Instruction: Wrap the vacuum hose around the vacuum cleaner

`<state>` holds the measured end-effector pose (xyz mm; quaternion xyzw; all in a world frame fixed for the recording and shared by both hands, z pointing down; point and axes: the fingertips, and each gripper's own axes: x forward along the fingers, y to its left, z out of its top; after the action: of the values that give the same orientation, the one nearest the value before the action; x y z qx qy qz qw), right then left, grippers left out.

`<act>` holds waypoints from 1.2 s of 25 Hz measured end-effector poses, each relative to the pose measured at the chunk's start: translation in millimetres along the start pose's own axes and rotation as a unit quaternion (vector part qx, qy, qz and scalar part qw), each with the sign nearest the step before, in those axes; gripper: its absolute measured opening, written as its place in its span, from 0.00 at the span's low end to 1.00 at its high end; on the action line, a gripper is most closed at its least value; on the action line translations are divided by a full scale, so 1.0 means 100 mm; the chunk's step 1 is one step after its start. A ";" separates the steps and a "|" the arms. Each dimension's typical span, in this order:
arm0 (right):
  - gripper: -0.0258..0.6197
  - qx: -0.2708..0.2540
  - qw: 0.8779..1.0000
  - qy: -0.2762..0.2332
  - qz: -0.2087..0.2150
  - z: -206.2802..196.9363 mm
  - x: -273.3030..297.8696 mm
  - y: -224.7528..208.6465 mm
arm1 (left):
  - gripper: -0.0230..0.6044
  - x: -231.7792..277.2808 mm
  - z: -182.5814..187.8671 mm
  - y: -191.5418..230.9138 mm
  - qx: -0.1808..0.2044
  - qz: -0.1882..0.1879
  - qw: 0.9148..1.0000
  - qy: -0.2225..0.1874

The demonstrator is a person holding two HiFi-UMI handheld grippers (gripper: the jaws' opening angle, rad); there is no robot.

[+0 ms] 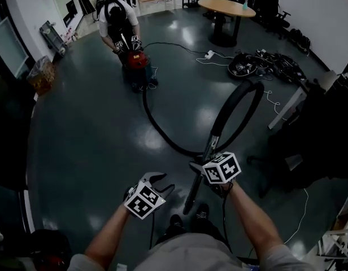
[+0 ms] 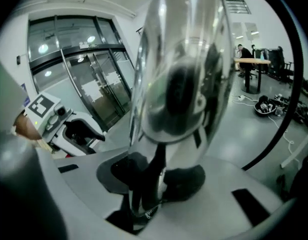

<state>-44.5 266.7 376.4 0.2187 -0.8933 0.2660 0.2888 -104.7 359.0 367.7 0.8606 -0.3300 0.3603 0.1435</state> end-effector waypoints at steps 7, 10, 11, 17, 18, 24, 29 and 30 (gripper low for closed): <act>0.23 -0.090 0.993 0.071 0.001 -0.37 -0.12 -0.26 | 0.33 0.28 0.59 0.05 0.060 0.040 0.997 -0.006; 0.23 -0.116 0.990 0.079 0.001 -0.44 -0.17 -0.36 | 0.33 0.40 0.88 0.07 0.101 0.056 0.993 -0.015; 0.23 -0.123 0.989 0.081 0.001 -0.46 -0.19 -0.40 | 0.33 0.44 0.99 0.06 0.114 0.060 0.992 -0.019; 0.23 -0.158 0.981 0.111 0.005 -0.62 -0.40 -0.67 | 0.33 0.61 1.64 -0.05 0.190 0.074 0.978 -0.039; 0.23 -0.166 0.979 0.115 0.004 -0.63 -0.42 -0.73 | 0.33 0.63 1.73 -0.07 0.195 0.073 0.977 -0.041; 0.23 -0.230 0.961 0.155 0.001 -0.64 -0.59 -0.98 | 0.33 0.69 2.19 -0.16 0.239 0.080 0.967 -0.044; 0.23 -0.279 0.934 0.221 0.017 -0.85 -0.63 -1.15 | 0.33 0.70 2.35 -0.25 0.277 0.095 0.955 -0.035; 0.23 -0.285 0.928 0.238 0.023 -0.93 -0.63 -1.18 | 0.33 0.72 2.35 -0.27 0.287 0.096 0.953 -0.031</act>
<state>103.2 248.0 441.7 0.0372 -0.8415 0.0509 0.5366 74.6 231.4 254.2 0.8403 -0.2984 0.4252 -0.1551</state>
